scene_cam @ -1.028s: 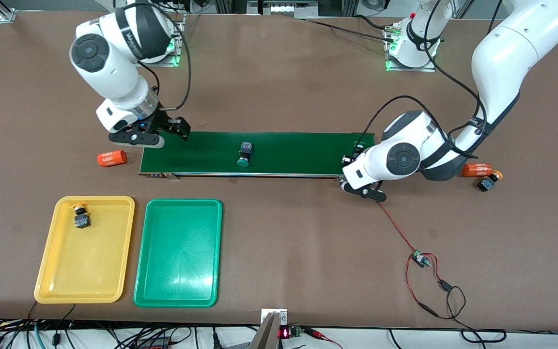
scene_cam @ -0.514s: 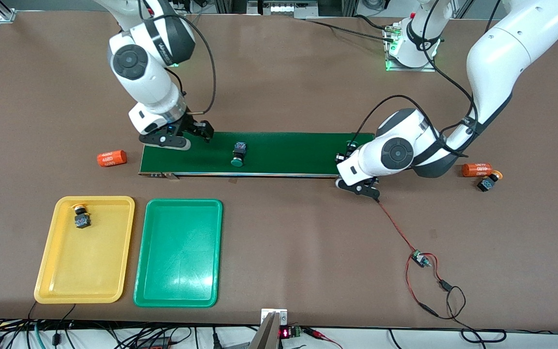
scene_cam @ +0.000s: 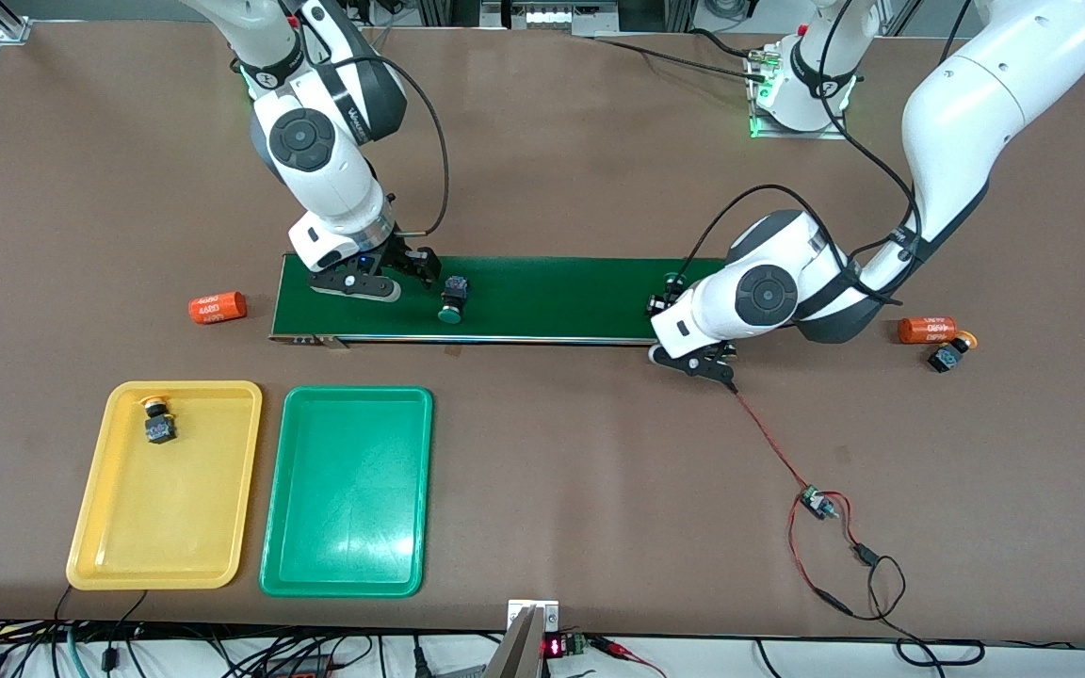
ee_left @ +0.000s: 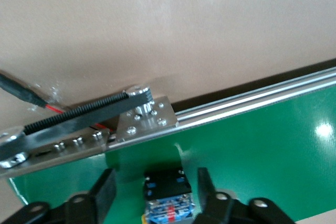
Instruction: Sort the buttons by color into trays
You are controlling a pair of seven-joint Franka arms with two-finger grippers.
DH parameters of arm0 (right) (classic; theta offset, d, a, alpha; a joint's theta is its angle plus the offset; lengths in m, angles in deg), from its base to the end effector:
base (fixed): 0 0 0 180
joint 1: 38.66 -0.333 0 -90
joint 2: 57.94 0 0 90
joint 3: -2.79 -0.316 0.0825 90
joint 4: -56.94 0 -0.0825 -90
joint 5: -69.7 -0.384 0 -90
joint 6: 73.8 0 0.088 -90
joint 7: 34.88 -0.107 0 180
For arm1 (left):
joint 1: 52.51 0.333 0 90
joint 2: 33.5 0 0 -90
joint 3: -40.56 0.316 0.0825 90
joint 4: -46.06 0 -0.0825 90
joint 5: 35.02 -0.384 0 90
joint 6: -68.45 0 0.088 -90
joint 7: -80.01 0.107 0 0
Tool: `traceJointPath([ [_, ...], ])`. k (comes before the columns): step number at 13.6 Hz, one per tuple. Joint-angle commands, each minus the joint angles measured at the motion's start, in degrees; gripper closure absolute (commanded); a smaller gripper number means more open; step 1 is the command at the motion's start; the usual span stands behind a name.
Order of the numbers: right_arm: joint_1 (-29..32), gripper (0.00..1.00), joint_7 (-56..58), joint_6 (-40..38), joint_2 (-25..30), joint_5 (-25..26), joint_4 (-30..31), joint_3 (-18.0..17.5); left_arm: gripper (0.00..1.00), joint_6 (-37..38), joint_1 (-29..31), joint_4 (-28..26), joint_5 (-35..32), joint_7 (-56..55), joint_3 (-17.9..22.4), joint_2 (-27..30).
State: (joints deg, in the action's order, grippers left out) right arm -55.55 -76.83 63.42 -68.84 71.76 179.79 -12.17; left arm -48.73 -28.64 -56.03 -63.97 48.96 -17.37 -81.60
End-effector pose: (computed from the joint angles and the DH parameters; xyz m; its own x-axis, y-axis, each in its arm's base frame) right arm 0.4851 0.2985 0.3239 0.9869 -0.1572 0.0352 -0.1548 -0.9860 -0.0621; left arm 0.5665 -0.2802 0.2452 0.9446 -0.2354 -0.2287 -0.1954 -0.9632 0.1844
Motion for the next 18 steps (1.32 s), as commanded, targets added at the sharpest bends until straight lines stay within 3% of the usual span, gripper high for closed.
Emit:
traceJointPath([
  [1, -1.21, 0.09, -1.37, 1.64, -1.4, 3.81, -0.16, 0.28, 0.0, 4.65, -0.32, 4.6, -1.2, -0.33, -0.87, 1.6],
  [5, -2.27, 0.09, -0.93, 1.03, -1.85, 5.14, 0.01, 0.2, 0.0, 16.09, -0.32, 16.9, -1.11, 6.06, -1.31, 1.6],
  [11, -2.27, 0.09, -0.93, 1.47, -3.25, 6.02, 0.28, 0.28, 0.0, 15.76, 2.05, 19.73, -6.81, 9.6, 0.61, 1.16],
  [14, -2.18, 0.09, -0.93, 2.78, -4.74, 8.13, 0.36, 0.28, 0.0, 15.67, -1.36, 23.24, -5.16, 9.6, 7.19, 3.17],
  [15, -2.18, 0.09, -0.93, 3.4, -5.18, 8.13, 0.28, 0.28, 0.0, 15.41, -5.46, 23.34, -3.15, 9.6, 12.87, 5.79],
  [16, -2.09, 0.09, -0.93, 3.66, -5.53, 8.22, 0.28, 0.28, 0.0, 15.4, -11.51, 23.43, 1.05, 9.6, 21.45, 8.95],
  [18, -2.0, 0.09, -0.93, 4.54, -6.06, 8.31, 0.19, 0.37, 0.0, 15.32, -21.02, 23.51, 12.11, 9.78, 35.27, 12.66],
])
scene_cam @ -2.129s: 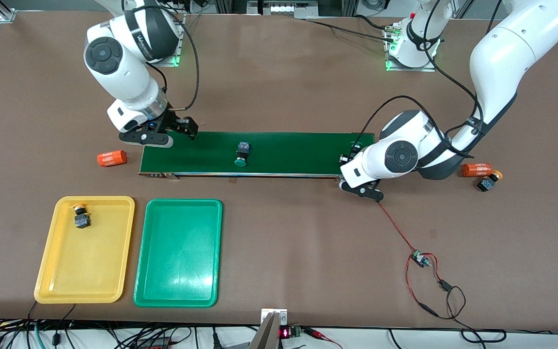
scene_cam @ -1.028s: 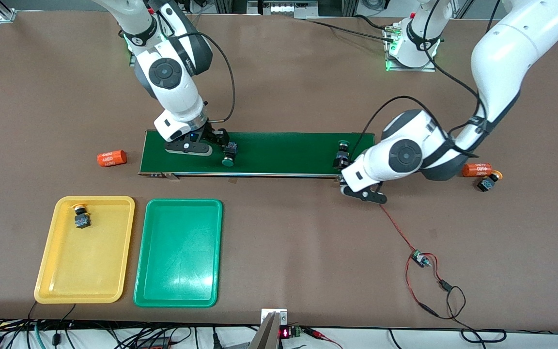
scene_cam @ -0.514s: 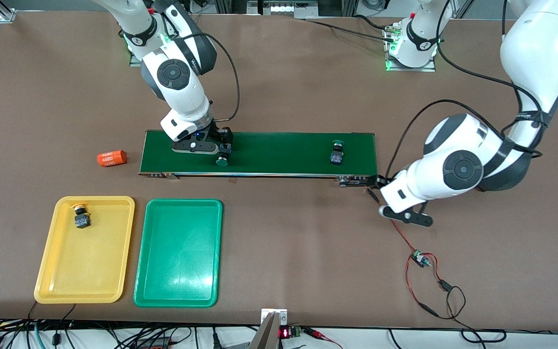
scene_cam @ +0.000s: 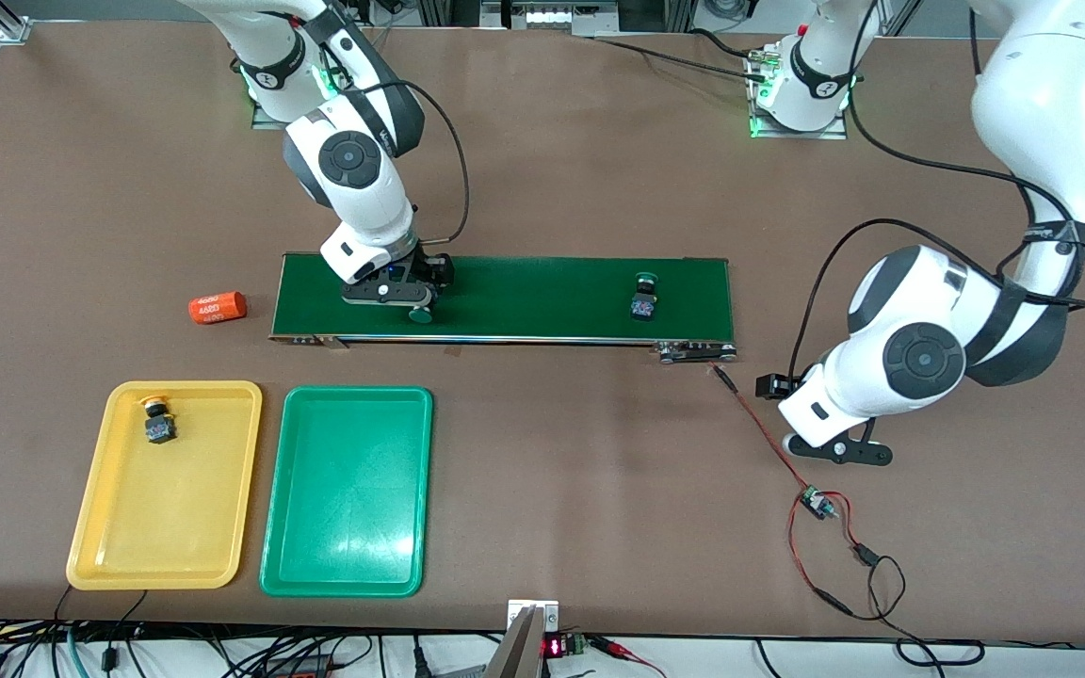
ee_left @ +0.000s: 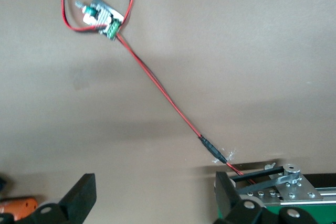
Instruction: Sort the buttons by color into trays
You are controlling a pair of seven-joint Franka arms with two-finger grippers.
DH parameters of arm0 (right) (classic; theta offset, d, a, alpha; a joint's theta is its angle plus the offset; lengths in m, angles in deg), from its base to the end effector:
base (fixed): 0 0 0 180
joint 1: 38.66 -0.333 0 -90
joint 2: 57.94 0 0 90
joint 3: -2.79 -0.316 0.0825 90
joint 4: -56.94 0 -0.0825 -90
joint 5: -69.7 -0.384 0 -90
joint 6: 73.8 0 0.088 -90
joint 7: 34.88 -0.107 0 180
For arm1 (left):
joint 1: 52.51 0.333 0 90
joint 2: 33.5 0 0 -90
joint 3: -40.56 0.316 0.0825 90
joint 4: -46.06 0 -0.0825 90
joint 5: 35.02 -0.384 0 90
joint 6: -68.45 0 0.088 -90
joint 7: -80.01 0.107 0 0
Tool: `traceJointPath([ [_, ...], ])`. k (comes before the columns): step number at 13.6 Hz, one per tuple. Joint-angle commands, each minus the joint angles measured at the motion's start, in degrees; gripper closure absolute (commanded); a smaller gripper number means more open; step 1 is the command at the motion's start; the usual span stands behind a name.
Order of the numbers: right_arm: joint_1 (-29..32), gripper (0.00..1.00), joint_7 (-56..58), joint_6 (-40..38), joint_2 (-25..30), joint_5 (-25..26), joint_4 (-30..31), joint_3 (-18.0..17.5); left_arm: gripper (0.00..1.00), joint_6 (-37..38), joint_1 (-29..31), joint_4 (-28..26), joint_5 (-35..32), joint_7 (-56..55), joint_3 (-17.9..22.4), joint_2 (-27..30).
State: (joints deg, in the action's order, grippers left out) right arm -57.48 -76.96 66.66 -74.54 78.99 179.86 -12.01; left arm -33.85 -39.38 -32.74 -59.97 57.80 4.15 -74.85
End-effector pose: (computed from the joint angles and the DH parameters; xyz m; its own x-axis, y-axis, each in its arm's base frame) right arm 0.4770 0.3152 0.2736 0.9984 -0.0351 0.0432 -0.0354 -0.9994 0.0062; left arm 0.6855 -0.1545 0.3310 0.9859 -0.0563 -0.1576 -0.0670 -0.9958 -0.0629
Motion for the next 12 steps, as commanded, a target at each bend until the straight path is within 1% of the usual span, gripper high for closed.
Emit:
traceJointPath([
  [1, -0.07, 0.12, -0.81, 1.31, -0.37, 1.09, 0.12, 0.21, 0.0, 0.44, -11.1, 0.14, 11.81, 1.02, 16.52, 6.71],
  [2, 0.02, 0.14, -0.81, 1.39, -0.37, 1.09, 0.12, 0.3, 0.0, 0.44, -10.68, -0.3, 14.72, 2.59, 17.24, 7.58],
  [3, 0.19, 0.14, -0.63, 1.57, -0.37, 1.09, 0.12, 0.39, 0.0, 0.44, -10.24, -0.56, 16.41, 5.48, 18.21, 8.55],
  [5, 0.63, 0.17, 0.42, 2.36, -0.98, 1.09, 0.03, 0.82, 0.0, 0.52, -10.5, -2.05, 20.44, 9.97, 23.2, 11.18],
  [6, 0.81, 0.21, 1.03, 2.71, -1.16, 1.09, 0.03, 1.17, 0.0, 0.7, -10.24, -3.1, 22.21, 11.56, 24.36, 12.24],
  [7, 0.9, 0.24, 1.47, 2.8, -1.33, 1.09, -0.06, 1.27, 0.0, 0.79, -10.23, -4.85, 22.4, 11.92, 26.02, 13.3],
  [8, 0.9, 0.31, 2.0, 3.06, -1.6, 1.17, -0.14, 1.88, 0.0, 0.53, -10.15, -9.66, 22.4, 12.27, 28.65, 16.0],
  [9, 0.9, 0.34, 2.35, 3.5, -1.77, 1.17, -0.06, 1.97, 0.0, 0.52, -10.15, -12.23, 22.4, 12.36, 30.07, 17.68],
  [11, 0.98, 0.42, 2.79, 3.68, -1.95, 1.17, -0.14, 2.32, 0.0, 0.44, -8.66, -16.19, 21.79, 13.67, 30.7, 19.01],
  [12, 0.98, 0.46, 2.88, 3.85, -1.95, 1.26, -0.14, 2.67, 0.0, 0.35, -7.17, -17.25, 21.78, 18.12, 30.7, 19.02],
])
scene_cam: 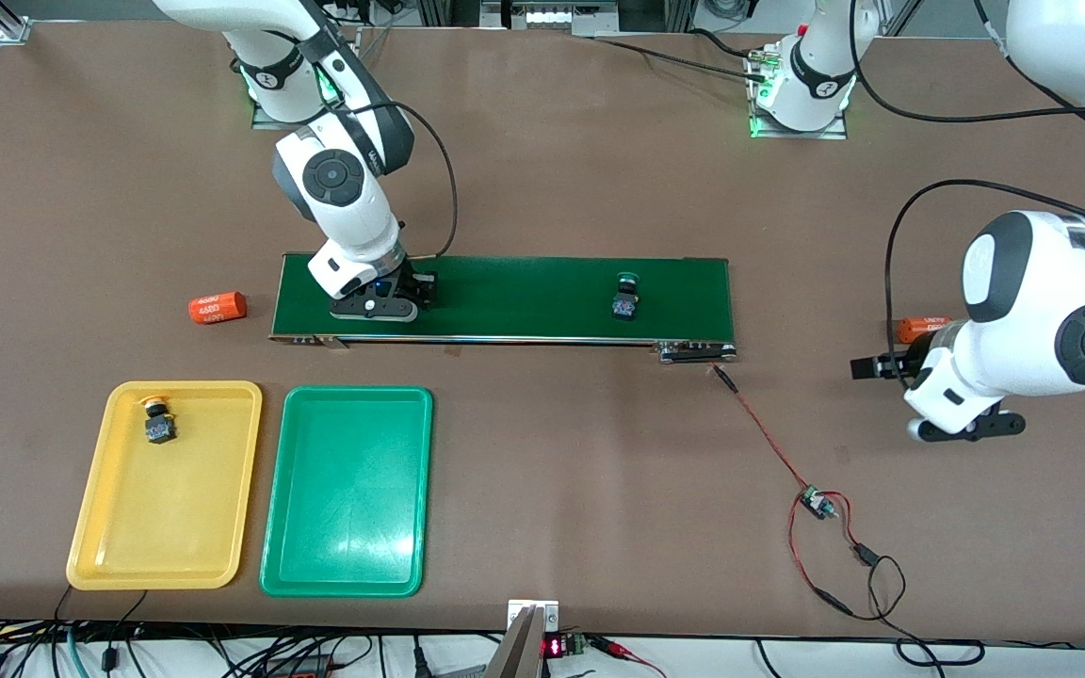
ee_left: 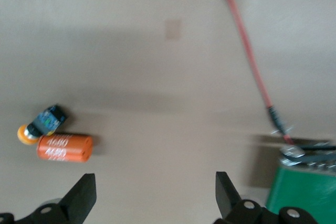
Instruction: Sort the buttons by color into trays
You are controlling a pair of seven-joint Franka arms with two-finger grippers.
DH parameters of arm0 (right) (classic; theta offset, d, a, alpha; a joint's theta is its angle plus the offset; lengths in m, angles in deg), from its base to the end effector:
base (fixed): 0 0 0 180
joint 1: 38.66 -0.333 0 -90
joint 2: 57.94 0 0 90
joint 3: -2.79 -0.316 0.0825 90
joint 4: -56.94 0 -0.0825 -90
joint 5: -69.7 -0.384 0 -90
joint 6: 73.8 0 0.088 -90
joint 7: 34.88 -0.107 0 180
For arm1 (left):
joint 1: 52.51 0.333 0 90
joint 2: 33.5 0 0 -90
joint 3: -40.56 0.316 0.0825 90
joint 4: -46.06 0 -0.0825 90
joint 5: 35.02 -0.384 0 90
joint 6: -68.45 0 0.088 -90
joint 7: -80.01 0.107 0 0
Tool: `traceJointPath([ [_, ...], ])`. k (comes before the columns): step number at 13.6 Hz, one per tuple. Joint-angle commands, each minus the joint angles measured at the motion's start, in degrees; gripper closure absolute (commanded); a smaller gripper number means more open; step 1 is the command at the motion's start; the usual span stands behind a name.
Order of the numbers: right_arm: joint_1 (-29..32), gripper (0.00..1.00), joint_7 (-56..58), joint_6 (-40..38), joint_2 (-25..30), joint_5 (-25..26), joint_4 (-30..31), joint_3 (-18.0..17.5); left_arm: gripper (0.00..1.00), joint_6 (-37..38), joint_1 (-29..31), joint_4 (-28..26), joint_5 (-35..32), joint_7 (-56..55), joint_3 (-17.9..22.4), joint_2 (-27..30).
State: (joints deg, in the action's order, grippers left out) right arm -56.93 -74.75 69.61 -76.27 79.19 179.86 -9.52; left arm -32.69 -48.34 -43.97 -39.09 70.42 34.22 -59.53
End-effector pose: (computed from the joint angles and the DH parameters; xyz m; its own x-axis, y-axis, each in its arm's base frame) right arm 0.4949 0.2924 0.2597 0.9973 -0.0435 0.0598 -0.0435 -0.9991 -0.0008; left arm 0.6515 -0.0098 0.3615 0.9618 0.1151 -0.2485 0.1040 -0.9929 -0.0576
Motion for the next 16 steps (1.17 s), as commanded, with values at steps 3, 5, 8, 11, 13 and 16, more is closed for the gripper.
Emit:
traceJointPath([
  [3, 0.78, 0.61, 1.11, 0.9, -0.3, 1.06, -0.14, 0.18, 0.0, -4.5, 6.35, -11.29, 0.99, 23.3, 0.19, 3.18],
  [5, 0.87, 0.74, 1.12, 0.72, -0.3, 1.06, -0.14, 0.18, 0.0, -4.86, 8.21, -12.45, 0.99, 37.03, -0.08, 2.48],
  [8, 1.75, 0.85, 2.6, -0.59, 0.57, 0.98, -1.19, 0.61, 0.0, -4.86, 11.28, -12.63, 0.99, 55.76, -0.95, 0.63],
  [11, 3.15, 0.85, 6.73, -11.01, 3.29, 0.36, -5.66, 0.7, 0.0, -5.9, 14.45, -12.54, 0.9, 74.73, -2.36, -1.56],
  [13, 3.94, 0.87, 8.41, -17.97, 5.05, -0.17, -10.31, 0.7, 0.0, -8.89, 17.17, -12.63, 1.52, 89.76, -3.24, -3.58],
  [16, 7.88, 0.88, 13.05, -19.06, 4.88, -0.17, -14.29, 0.62, 0.0, -10.13, 18.15, -12.72, 1.0, 97.11, -3.42, -4.21],
])
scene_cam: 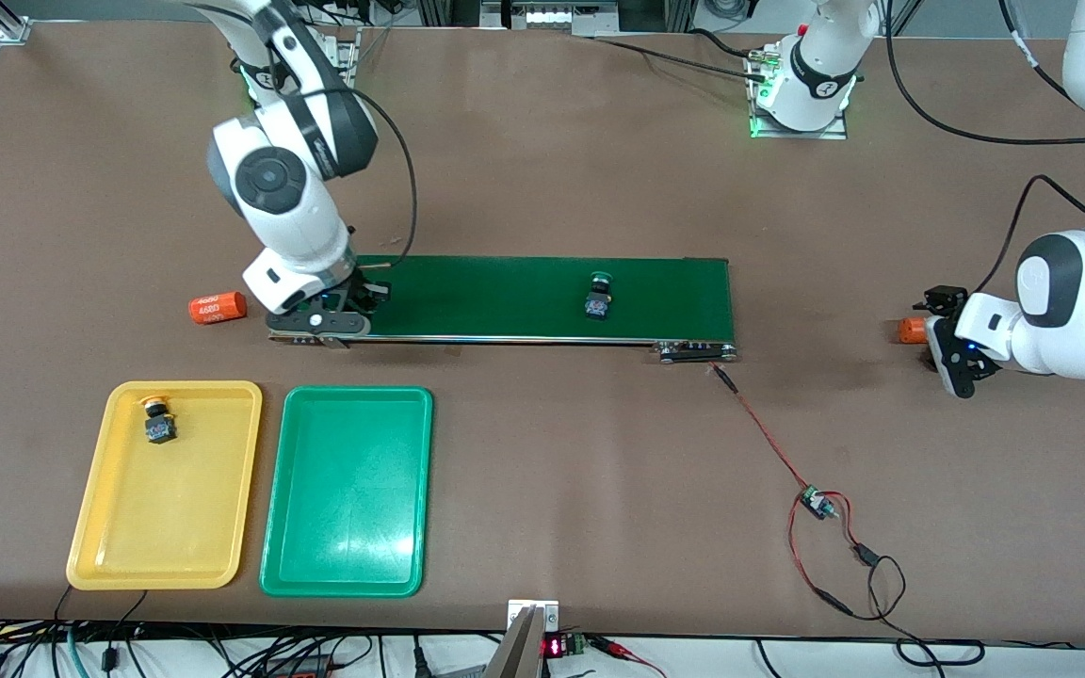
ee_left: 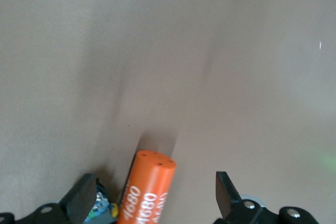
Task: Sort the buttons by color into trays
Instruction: 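Grasp the orange cylinder with the left gripper while the right gripper lifts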
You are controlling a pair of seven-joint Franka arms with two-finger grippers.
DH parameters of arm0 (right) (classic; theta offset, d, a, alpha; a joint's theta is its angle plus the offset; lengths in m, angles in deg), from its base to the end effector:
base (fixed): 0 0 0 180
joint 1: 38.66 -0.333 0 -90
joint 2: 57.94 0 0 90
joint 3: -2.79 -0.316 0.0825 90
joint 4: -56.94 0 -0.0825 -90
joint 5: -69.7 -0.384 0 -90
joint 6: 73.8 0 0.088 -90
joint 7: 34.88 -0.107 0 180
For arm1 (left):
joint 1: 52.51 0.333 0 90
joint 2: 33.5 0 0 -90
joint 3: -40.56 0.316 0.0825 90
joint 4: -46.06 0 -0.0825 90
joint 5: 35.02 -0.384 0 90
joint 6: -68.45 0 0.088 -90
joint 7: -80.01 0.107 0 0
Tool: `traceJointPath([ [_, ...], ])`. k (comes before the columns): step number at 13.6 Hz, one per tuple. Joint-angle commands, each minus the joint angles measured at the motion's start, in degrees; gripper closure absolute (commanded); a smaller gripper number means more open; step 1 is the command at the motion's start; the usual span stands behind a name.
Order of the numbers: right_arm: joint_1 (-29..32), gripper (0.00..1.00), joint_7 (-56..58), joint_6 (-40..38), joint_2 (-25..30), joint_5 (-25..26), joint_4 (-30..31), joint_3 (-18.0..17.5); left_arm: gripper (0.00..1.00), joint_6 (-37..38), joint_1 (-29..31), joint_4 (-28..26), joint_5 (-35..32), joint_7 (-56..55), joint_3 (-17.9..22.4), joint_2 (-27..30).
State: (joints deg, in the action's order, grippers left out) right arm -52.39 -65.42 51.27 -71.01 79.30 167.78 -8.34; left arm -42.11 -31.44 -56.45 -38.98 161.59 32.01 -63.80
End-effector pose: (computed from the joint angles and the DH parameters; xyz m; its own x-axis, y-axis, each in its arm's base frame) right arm 0.5551 0.2452 0.3738 0.9977 -0.0075 0.0674 -0.0124 -0.9974 0.0712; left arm 0.5933 0.1417 0.2344 0.3223 -0.9461 -0.0306 -0.8751 -0.3102 0.3714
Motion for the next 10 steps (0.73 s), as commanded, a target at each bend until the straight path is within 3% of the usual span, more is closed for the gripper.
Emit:
traceJointPath([
  [1, 5.01, 0.88, 6.61, 0.07, -0.99, -0.37, -3.6, -0.56, 0.0, -1.58, 2.29, -0.32, 0.89, 9.26, -1.21, -0.55],
  [5, 11.6, 0.91, 22.59, 0.25, -5.9, -4.58, -8.44, -0.47, 0.0, -4.4, 3.97, -2.6, 0.71, 13.6, -1.21, -1.34],
  [10, 13.55, 0.91, 30.1, 2.62, -15.65, -4.5, -15.47, -0.39, 0.0, -4.84, 5.11, -6.11, 0.71, 17.81, -1.3, -0.82],
])
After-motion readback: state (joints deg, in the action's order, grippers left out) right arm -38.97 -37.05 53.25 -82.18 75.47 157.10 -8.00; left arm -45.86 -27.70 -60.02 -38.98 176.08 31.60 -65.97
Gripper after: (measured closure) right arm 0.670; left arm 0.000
